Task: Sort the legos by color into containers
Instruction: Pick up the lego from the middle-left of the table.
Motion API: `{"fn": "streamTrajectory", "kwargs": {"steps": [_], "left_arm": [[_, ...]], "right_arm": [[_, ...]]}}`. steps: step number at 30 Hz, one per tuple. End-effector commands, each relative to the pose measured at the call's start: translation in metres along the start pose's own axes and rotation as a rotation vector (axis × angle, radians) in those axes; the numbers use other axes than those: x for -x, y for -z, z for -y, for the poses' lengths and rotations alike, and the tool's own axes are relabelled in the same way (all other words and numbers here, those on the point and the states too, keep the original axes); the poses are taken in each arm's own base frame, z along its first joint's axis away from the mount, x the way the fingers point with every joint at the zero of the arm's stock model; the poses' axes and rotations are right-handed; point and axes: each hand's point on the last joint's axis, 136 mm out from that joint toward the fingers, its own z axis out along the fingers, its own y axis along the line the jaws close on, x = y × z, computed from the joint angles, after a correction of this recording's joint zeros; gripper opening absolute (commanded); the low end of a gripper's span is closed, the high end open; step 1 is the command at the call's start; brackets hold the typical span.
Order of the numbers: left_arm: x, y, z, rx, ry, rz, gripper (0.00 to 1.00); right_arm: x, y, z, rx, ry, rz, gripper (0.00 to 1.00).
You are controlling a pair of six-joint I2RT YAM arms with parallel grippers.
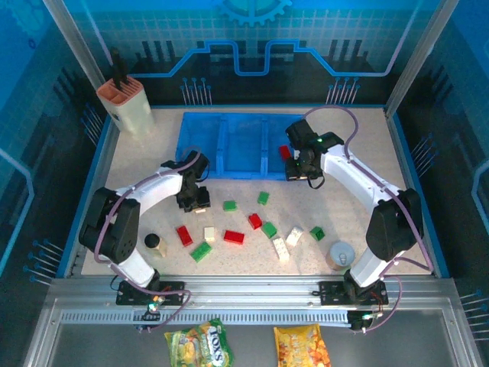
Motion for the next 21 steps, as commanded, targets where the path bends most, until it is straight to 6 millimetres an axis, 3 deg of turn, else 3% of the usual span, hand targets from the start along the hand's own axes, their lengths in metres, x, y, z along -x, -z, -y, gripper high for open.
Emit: {"fn": "streamTrajectory", "kwargs": {"steps": [1,12,21], "left_arm": [[0.017,0.03,0.007,-0.002,-0.081,0.065,0.35],[0.08,0.063,0.017,-0.034,-0.205,0.144,0.35],[0.132,0.059,0.022,0.009,-0.289,0.147,0.35]], "right_arm": [[-0.011,0.009,0.001,-0.008,0.003,-0.011,0.43],[-0.02,0.018,0.008,-0.019,-0.005,-0.006,0.43],[-0.03,0.023,0.014,-0.026,-0.018,-0.008,0.43]]}}
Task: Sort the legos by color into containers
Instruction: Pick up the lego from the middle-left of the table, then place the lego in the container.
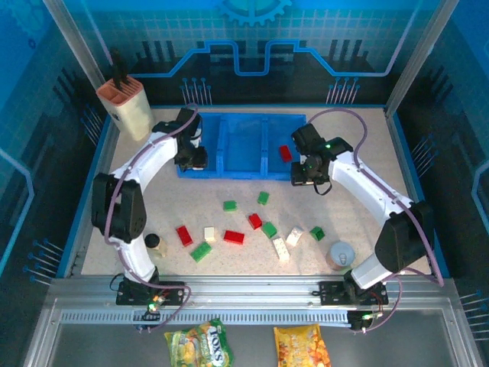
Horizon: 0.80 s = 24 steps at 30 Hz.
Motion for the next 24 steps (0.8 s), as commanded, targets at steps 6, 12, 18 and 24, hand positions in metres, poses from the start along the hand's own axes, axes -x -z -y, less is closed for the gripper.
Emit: {"fn": "streamTrajectory", "kwargs": {"steps": [6,12,18,24], "left_arm": [[0.028,-0.025,-0.005,0.051,-0.08,-0.052,0.35],[0.046,-0.052,-0.005,0.045,-0.102,-0.06,0.35],[0.057,-0.08,-0.014,0.069,-0.108,-0.086,0.34],[0.065,-0.097,-0.019,0.071,-0.107,-0.086,0.35]], "right_arm": [[-0.011,0.006,0.002,-0.014,-0.004,-0.011,0.43],[-0.01,0.007,0.002,-0.016,-0.003,-0.012,0.43],[-0.01,0.008,0.002,-0.014,-0.001,-0.011,0.43],[-0.011,0.009,0.0,-0.017,0.01,-0.021,0.43]]}}
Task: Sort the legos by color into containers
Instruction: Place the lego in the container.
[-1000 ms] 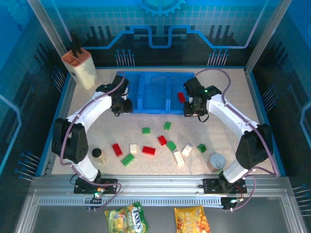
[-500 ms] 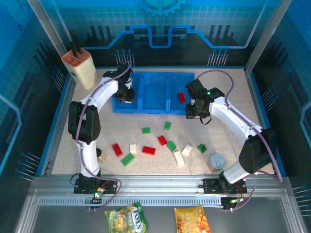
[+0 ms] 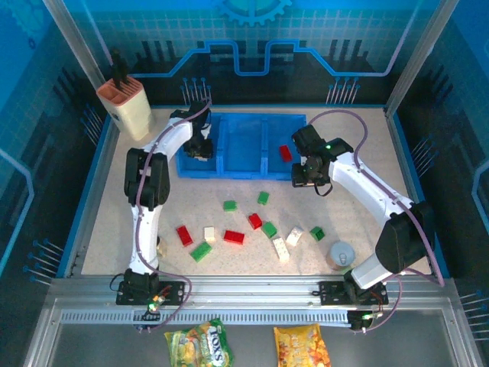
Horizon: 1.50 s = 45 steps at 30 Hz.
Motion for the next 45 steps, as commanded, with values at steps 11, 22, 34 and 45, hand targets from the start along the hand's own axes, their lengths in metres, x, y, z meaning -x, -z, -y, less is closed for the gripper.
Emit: {"fn": "streamTrajectory", "kwargs": {"steps": [11,22,34,45], "left_arm": [[0.011,-0.02,-0.006,0.018,-0.011,-0.02,0.38],[0.018,-0.003,-0.007,0.024,-0.013,0.009,0.43],[0.012,0.024,-0.006,0.015,-0.002,0.024,0.46],[-0.007,0.056,-0.007,0.008,0.006,0.032,0.46]], "right_arm": [[-0.006,0.012,-0.004,-0.011,0.018,-0.009,0.43],[-0.006,0.018,-0.005,-0.008,0.017,0.007,0.43],[-0.008,0.017,-0.012,0.002,0.022,0.011,0.44],[-0.013,0.007,-0.027,0.029,0.03,-0.002,0.44]]}}
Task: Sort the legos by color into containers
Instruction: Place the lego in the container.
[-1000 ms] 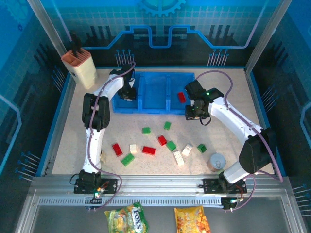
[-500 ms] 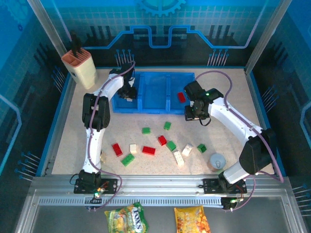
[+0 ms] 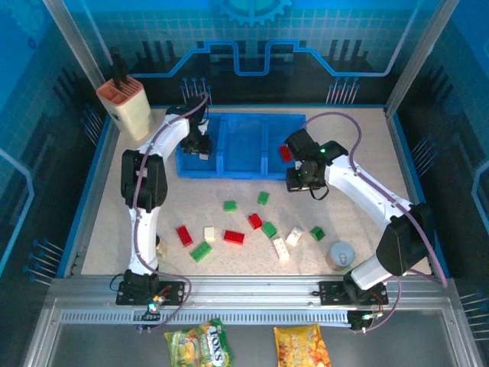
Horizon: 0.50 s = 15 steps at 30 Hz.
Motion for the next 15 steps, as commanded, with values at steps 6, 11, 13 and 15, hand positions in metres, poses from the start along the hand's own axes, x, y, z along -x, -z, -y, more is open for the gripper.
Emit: {"fn": "streamTrajectory", "kwargs": {"steps": [6,11,13,15], "left_arm": [[-0.02,0.045,-0.002,-0.023,0.033,0.015,0.46],[-0.042,0.061,-0.003,-0.031,0.048,0.007,0.46],[-0.051,0.069,-0.005,-0.031,0.052,0.006,0.46],[-0.061,0.074,-0.006,-0.033,0.052,0.001,0.46]], "right_arm": [[-0.005,-0.005,-0.021,0.024,0.015,-0.009,0.44],[-0.009,-0.014,-0.035,0.033,0.042,-0.029,0.44],[-0.012,-0.018,-0.041,0.036,0.051,-0.04,0.44],[-0.013,-0.024,-0.046,0.036,0.053,-0.049,0.45]]}}
